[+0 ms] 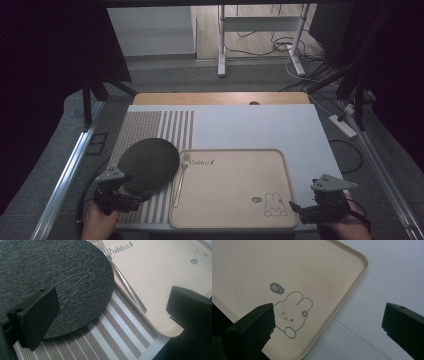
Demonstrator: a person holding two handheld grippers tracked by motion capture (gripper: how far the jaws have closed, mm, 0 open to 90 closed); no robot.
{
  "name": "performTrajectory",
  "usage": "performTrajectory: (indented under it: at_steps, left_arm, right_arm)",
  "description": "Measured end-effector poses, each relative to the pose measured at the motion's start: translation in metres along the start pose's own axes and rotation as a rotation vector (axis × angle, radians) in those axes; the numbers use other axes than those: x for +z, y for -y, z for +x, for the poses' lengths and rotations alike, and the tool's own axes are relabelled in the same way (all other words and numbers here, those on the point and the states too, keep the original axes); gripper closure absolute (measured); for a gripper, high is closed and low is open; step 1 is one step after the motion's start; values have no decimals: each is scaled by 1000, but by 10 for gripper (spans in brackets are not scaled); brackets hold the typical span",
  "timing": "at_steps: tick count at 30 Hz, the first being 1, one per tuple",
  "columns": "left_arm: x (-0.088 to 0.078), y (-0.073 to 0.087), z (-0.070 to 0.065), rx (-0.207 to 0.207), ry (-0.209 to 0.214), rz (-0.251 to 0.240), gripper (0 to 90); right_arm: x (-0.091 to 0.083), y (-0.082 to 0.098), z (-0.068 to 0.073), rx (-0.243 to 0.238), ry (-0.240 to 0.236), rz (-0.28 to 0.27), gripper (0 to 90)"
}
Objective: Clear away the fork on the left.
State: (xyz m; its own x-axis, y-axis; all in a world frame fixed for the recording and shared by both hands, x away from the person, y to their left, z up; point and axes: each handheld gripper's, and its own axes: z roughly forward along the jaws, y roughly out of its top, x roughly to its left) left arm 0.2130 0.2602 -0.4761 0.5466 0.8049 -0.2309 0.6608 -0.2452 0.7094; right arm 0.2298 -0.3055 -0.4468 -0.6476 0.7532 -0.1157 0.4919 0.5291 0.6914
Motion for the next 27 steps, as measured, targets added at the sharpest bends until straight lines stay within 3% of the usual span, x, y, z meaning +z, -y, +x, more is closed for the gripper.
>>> performTrajectory:
  at_steps: [18, 27]
  left_arm:
    - [-24, 26, 2, -58, -71, -5, 0]
    - [-32, 32, -3, -72, -103, -14, 0]
  right_arm:
    - [0, 0, 0, 6, 6, 4, 0]
    - [-1, 0, -2, 38, 23, -8, 0]
